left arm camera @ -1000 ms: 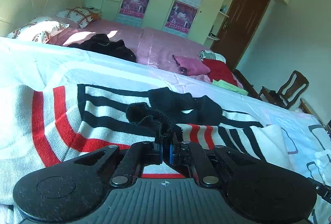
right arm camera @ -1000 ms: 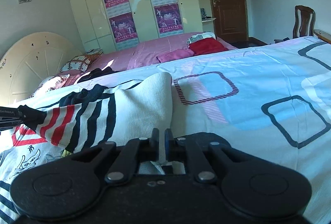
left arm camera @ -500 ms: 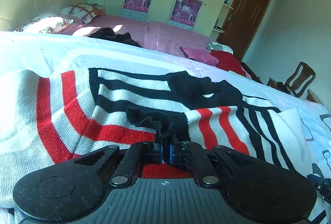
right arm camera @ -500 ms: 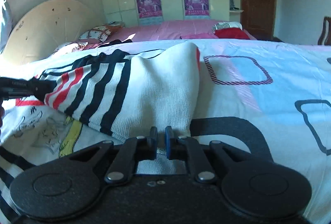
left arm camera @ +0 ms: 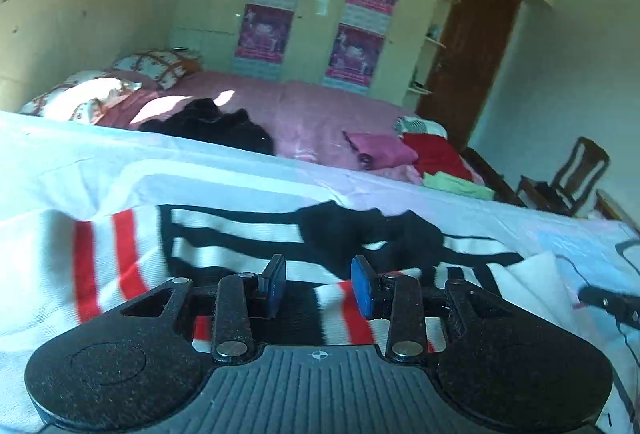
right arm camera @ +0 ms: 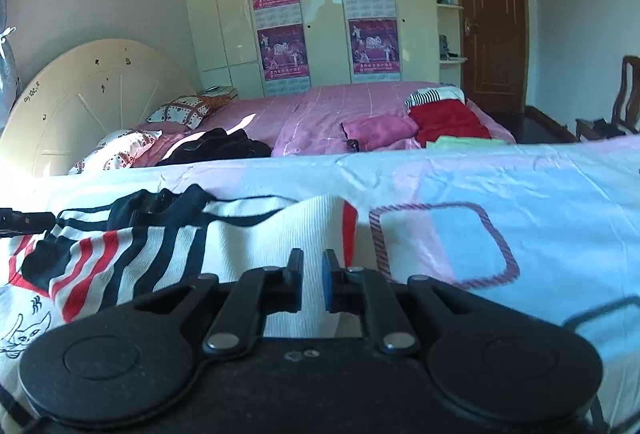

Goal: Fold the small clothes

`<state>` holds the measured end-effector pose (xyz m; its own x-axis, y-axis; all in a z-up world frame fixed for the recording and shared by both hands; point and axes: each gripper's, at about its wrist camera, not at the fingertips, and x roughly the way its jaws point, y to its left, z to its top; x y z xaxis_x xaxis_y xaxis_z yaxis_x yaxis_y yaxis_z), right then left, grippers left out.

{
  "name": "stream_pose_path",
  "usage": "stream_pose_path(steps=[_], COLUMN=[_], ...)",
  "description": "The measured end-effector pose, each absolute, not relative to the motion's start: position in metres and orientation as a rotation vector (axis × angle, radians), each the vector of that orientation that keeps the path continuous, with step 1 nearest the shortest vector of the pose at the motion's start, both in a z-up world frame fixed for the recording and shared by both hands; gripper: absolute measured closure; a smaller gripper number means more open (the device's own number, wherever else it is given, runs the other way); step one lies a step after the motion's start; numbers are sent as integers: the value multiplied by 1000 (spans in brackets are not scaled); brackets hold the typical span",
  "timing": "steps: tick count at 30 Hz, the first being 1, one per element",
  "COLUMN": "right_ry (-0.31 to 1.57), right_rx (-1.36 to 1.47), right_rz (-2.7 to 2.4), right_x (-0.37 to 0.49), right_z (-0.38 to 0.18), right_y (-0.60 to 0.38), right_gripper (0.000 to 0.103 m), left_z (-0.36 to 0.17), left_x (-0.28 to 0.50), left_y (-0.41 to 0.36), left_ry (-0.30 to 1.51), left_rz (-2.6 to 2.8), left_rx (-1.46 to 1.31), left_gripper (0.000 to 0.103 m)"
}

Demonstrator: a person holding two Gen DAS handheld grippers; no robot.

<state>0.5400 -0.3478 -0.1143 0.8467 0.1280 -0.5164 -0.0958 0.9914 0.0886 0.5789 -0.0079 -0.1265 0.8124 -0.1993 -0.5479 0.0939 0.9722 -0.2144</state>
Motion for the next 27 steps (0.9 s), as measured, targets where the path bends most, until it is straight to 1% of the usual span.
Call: stream_pose_path(steps=[1, 2, 3, 4, 6, 8, 10, 12, 15, 17, 18, 19, 21, 22, 24, 25, 26, 27], right_ry=[546, 553, 569, 596, 641, 648, 665, 636, 601, 646, 673, 654, 674, 653, 591, 592, 603, 602], right_rx=[50, 50, 44, 36, 70, 165, 88, 105, 119, 55, 19, 28, 62, 64, 61, 64, 61, 53], right_rz=[140, 161, 167, 142, 69, 83, 80, 86, 161, 220, 201, 191, 168, 159, 159, 160, 159, 155], right_x=[551, 560, 572, 583, 601, 603, 601, 587, 555, 544, 544, 540, 538, 532, 514, 508, 500, 492], right_z=[-116, -119, -125, -132, -153, -153, -146, -134, -124, -136, -146, -147, -138, -131, -118, -115, -113, -111], right_y=[-345, -344, -344, -347, -366, -383, -373, -369, -356, -336, -331, -331, -332, -331, -331, -331, -329, -327], right_gripper=[90, 91, 94, 96, 103, 103, 103, 92, 88, 90, 89, 89, 88, 86, 74, 72, 72, 73], left_z=[-133, -140, -147, -153, -160, -157, -155, -155, -156, -158, -157, -156, -150, -147, -140, -138, -134, -131], left_x=[586, 593, 598, 600, 597, 594, 593, 591, 586, 583, 583, 583, 579, 573, 553, 540, 522, 506], left_y=[-16, -23, -25, -26, -21, -18, -19, -16, -16, -18, -19, -20, -19, -17, -7, -3, 3, 11], left_ry=[617, 642, 662, 679, 663, 667, 671, 671, 663, 657, 659, 664, 684, 689, 691, 679, 646, 621], left_rz=[-164, -163, -152, -137, -127, -134, -138, -134, -122, -114, -110, -106, -91, -82, -69, -66, -45, -31], left_rx=[-153, -126, -106, -80, -55, -59, -45, -57, -66, -54, -49, -47, -59, -71, -112, -121, -114, -103], left_gripper=[68, 68, 68, 68, 68, 68, 68, 68, 68, 68, 68, 68, 68, 68, 39, 9, 3, 3])
